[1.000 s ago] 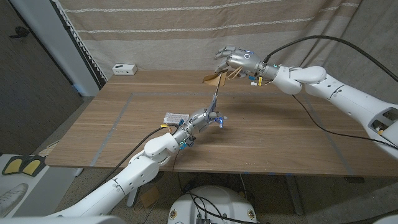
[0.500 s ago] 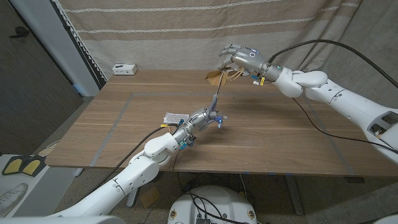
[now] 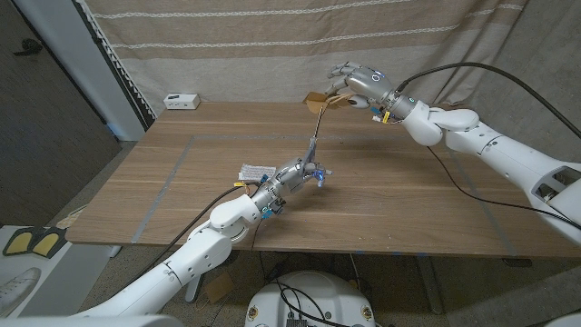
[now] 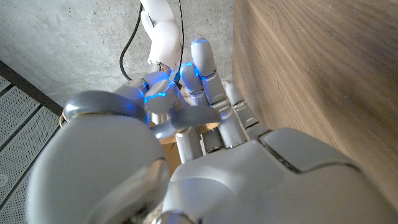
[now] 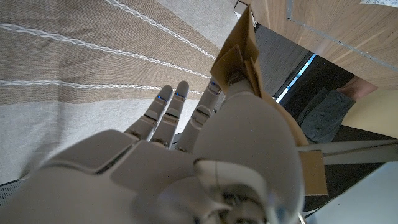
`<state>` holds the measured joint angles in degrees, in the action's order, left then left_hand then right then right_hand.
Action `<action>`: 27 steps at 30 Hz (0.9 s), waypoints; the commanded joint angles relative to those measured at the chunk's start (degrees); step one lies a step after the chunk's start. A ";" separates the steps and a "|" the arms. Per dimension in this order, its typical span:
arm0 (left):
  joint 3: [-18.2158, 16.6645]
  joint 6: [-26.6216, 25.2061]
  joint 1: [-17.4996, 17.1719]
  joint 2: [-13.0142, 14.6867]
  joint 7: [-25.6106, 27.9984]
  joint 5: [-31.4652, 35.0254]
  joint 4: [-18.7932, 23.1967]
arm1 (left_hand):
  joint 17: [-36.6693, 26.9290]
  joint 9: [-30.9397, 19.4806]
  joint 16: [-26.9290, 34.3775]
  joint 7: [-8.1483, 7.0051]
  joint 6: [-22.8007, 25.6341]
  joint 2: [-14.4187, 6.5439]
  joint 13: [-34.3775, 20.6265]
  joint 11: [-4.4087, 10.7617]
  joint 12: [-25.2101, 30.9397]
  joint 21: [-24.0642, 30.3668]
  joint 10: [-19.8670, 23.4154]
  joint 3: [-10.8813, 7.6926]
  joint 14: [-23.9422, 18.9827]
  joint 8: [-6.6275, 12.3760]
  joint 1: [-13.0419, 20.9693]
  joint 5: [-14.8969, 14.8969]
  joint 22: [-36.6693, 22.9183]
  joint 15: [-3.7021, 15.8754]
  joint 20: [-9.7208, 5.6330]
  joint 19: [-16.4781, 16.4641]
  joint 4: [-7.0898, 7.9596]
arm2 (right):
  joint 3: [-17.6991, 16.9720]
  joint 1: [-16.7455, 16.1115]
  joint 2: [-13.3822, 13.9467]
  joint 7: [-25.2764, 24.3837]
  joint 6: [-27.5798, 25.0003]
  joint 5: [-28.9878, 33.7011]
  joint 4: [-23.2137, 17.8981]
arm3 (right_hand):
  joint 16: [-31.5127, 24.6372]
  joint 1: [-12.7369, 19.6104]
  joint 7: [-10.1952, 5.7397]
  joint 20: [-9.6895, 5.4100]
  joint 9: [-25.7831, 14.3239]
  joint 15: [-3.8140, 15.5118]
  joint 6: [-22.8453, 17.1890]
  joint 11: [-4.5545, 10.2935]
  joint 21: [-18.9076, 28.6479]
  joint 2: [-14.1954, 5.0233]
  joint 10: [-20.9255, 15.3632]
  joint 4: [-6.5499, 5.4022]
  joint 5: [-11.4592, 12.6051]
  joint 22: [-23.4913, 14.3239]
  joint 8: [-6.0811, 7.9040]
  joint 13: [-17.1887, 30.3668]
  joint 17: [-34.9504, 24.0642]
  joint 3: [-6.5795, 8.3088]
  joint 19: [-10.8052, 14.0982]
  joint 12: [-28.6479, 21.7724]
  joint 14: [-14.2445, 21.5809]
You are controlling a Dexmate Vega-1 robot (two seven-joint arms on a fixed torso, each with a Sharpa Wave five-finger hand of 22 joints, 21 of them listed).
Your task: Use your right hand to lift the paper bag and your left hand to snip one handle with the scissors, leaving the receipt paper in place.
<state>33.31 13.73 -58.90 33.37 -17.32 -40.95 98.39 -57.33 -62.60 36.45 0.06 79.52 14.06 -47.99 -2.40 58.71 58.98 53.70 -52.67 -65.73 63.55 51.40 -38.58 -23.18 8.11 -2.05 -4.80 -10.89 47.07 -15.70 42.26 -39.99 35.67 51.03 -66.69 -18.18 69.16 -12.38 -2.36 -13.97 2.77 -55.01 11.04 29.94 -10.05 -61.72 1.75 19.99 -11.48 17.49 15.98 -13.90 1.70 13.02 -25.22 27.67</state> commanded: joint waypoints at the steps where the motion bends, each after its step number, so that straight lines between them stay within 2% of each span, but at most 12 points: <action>1: -0.33 -0.33 0.23 0.35 -0.40 -0.20 0.11 | 0.09 -1.31 0.53 -2.68 0.18 -15.19 0.18 14.35 0.12 0.34 25.06 -0.14 1.08 25.91 46.06 -0.58 0.02 4.75 -3.40 -0.36 0.28 | 0.32 -0.75 -0.73 -0.34 -0.36 -1.89 1.63 | -0.22 0.02 0.11 -6.87 -0.25 10.66 0.07 0.47 0.23 -0.38 -0.37 -0.02 0.24 0.09 0.23 0.17 -0.15 0.22 0.68 -0.20 0.55; 5: -0.27 -1.08 0.40 0.40 -0.28 -0.47 0.24 | 0.63 -1.59 0.35 -2.81 0.31 -15.17 0.80 14.36 -0.25 0.23 24.57 -0.10 1.52 25.59 45.73 -0.80 0.19 4.77 -3.30 -0.36 0.33 | 0.34 -0.88 -0.62 -0.51 -0.10 -2.21 1.43 | -0.24 0.02 0.11 -6.93 -0.24 10.67 0.07 0.46 0.31 -0.37 -0.36 0.00 0.24 0.09 0.22 0.13 -0.16 0.22 0.83 -0.18 0.66; 9: -0.33 -2.23 0.45 0.07 -0.12 -1.70 -0.12 | 2.27 2.44 -0.36 -3.79 -0.22 -14.92 2.67 14.42 -1.73 -0.05 22.75 0.19 2.33 22.30 44.13 -1.31 0.77 4.84 -3.26 -0.78 0.91 | 0.20 -1.43 -0.14 -0.48 0.15 -2.21 0.27 | -0.26 0.04 0.11 -6.91 -0.28 10.67 0.09 0.46 0.36 -0.35 -0.37 0.03 0.25 0.09 0.22 0.11 -0.16 0.22 0.89 -0.19 0.76; 11: -0.27 -2.74 0.72 -0.04 -0.49 -2.19 -0.52 | 4.59 12.35 -1.48 -5.21 -2.24 -14.76 6.04 14.44 -4.14 -0.34 21.15 0.73 3.04 14.90 41.85 -1.91 1.45 4.92 -2.87 -0.93 1.23 | 0.29 -1.47 0.04 -0.61 0.21 -1.64 -0.12 | -0.27 0.05 0.11 -6.90 -0.31 10.67 -0.02 0.47 0.39 -0.35 -0.37 0.04 0.25 0.10 0.29 0.09 -0.16 0.22 0.93 -0.18 0.79; 12: -0.15 -3.01 1.02 0.02 -0.97 -2.28 -0.81 | 5.95 21.43 -1.85 -5.24 -1.93 -14.79 7.70 14.51 -5.23 -0.55 20.57 0.80 2.89 9.18 40.34 -2.64 1.99 4.97 -2.71 -1.14 0.99 | 0.30 -1.41 0.08 -0.46 0.34 -1.60 -0.16 | -0.27 0.06 0.10 -6.89 -0.32 10.67 -0.04 0.47 0.39 -0.35 -0.38 0.05 0.25 0.10 0.30 0.09 -0.16 0.22 0.93 -0.19 0.81; 13: 0.00 -2.98 1.32 0.06 -1.43 -2.05 -1.17 | 8.07 33.38 -2.80 -6.13 -2.83 -14.63 9.83 14.52 -6.95 -0.42 19.67 1.08 3.49 1.83 37.91 -3.44 2.51 5.03 -2.65 -1.24 1.09 | 0.32 -1.48 0.09 -0.56 0.42 -1.50 -0.19 | -0.27 0.06 0.11 -6.92 -0.34 10.67 -0.04 0.47 0.38 -0.34 -0.38 0.06 0.25 0.10 0.31 0.08 -0.16 0.22 0.89 -0.18 0.82; 14: 0.08 -2.87 1.37 0.08 -1.28 -1.62 -1.28 | 9.53 36.76 -3.95 -5.76 -4.06 -14.13 11.63 14.55 -9.10 -0.29 17.49 1.66 4.48 -0.38 35.75 -3.19 2.82 5.12 -2.09 -1.31 1.53 | 0.27 -1.48 0.12 -0.41 0.47 -1.54 -0.29 | -0.28 0.07 0.11 -6.88 -0.35 10.67 -0.05 0.47 0.40 -0.34 -0.37 0.06 0.26 0.10 0.32 0.06 -0.16 0.22 0.93 -0.17 0.84; 18: 0.36 -3.41 1.73 0.59 -1.55 -0.88 -1.42 | 12.88 39.12 -6.77 -7.86 -13.30 -13.08 16.81 14.54 -15.72 -0.14 11.66 3.22 6.38 -4.89 30.37 -1.07 4.35 5.29 -0.44 -1.21 1.52 | -0.09 -1.58 0.16 -0.28 0.56 -1.85 -0.47 | -0.28 0.08 0.11 -6.84 -0.36 10.68 0.03 0.46 0.43 -0.33 -0.42 0.08 0.26 0.10 0.29 0.06 -0.16 0.21 0.96 -0.19 0.88; 19: 0.39 -3.39 1.70 0.80 -1.17 -0.25 -1.28 | 13.49 40.89 -7.41 -9.99 -13.71 -13.10 17.37 14.59 -16.72 -0.05 11.04 3.22 6.83 -6.14 29.77 -0.58 4.78 5.30 -0.43 -1.25 1.24 | -0.22 -1.63 0.18 -0.39 0.48 -1.88 -0.51 | -0.28 0.08 0.11 -6.89 -0.35 10.68 0.05 0.46 0.42 -0.33 -0.45 0.09 0.26 0.10 0.27 0.07 -0.16 0.21 0.92 -0.21 0.90; 21: 0.57 -4.16 1.98 1.44 -1.80 -0.18 -1.24 | 14.70 42.84 -9.11 -11.86 -18.57 -11.01 19.06 14.57 -20.08 -0.19 7.46 3.45 8.57 -9.34 28.16 0.85 6.04 5.40 0.06 -1.35 0.78 | -0.71 -1.77 0.27 -0.45 0.27 -2.30 -0.83 | -0.28 0.09 0.11 -6.90 -0.35 10.68 0.08 0.46 0.43 -0.33 -0.46 0.10 0.26 0.10 0.26 0.07 -0.16 0.21 0.91 -0.22 0.94; 23: 0.61 -4.45 1.95 1.85 -1.59 0.27 -0.99 | 15.56 45.39 -11.50 -12.44 -22.93 -10.63 19.76 14.60 -23.20 0.20 5.26 2.47 11.07 -13.30 26.90 3.44 7.85 5.39 0.63 -0.97 0.72 | -0.96 -1.85 0.34 -0.63 0.11 -2.27 -1.02 | -0.28 0.12 0.10 -6.80 -0.36 10.68 0.04 0.46 0.48 -0.32 -0.45 0.13 0.27 0.10 0.28 0.04 -0.15 0.22 0.99 -0.21 0.97; 27: 0.81 -5.46 2.40 2.39 -2.23 0.25 -1.08 | 17.74 49.03 -18.17 -12.49 -27.21 -7.31 17.71 14.61 -29.59 1.31 2.70 -5.21 12.65 -22.54 24.11 12.30 11.91 5.43 -0.87 -1.28 0.56 | -1.08 -1.87 0.51 -0.59 -0.05 -1.86 -1.29 | -0.27 0.12 0.11 -6.85 -0.35 10.67 0.00 0.45 0.48 -0.32 -0.49 0.14 0.27 0.10 0.28 0.02 -0.15 0.21 0.92 -0.22 1.01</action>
<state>33.48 10.31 -57.51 34.09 -18.71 -41.61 97.49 -40.36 -14.92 21.30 5.68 73.56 13.28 -29.25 2.05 32.19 59.65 46.76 -50.03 -53.50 46.07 61.39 -30.31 -12.58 7.95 -1.93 -5.72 -8.98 46.79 -17.25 42.39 -40.35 35.86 49.20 -67.14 -18.18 69.15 -12.27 -2.34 -14.28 2.89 -54.93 11.36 29.95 -10.04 -62.03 1.74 19.96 -11.18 17.47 15.88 -13.99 1.68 13.63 -25.18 28.18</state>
